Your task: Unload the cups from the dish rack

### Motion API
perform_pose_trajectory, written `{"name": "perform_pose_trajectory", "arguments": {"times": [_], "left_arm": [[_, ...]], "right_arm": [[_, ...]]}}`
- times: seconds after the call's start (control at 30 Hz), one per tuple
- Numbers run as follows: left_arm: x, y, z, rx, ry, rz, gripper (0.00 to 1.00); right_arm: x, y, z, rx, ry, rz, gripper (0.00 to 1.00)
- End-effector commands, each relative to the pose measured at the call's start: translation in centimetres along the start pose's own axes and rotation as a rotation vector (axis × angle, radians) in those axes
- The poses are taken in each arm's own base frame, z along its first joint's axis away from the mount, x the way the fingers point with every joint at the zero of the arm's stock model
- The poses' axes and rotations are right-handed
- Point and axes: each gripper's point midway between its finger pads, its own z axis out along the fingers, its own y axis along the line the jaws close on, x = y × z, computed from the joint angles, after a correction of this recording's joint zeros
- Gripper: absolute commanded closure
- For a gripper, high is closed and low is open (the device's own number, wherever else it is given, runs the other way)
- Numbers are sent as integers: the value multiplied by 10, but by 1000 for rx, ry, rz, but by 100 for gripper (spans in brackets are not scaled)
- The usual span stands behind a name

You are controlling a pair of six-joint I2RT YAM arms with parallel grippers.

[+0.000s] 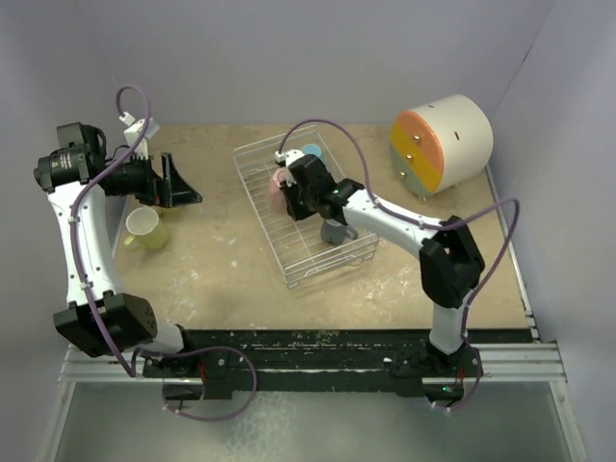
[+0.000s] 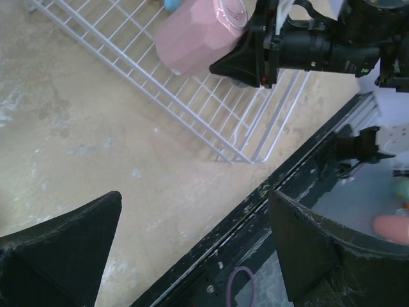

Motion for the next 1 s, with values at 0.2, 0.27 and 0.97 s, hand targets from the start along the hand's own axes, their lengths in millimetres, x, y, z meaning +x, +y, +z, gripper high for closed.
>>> {"name": "perform_pose_trajectory", "arguments": {"times": [0.2,0.27,0.97], "left_arm": [[-39,-18,-12,419,-247,-272,1],[-46,-25,-17,518,-276,-314,1],[-90,-49,-48,733,-393,-322,1]], "right_arm": [[-158,77,-170,-481,-629,293,100],[-169,91,-187,-563,-682,321,100],[-207,201,-213,-893,-769,384,100]]}}
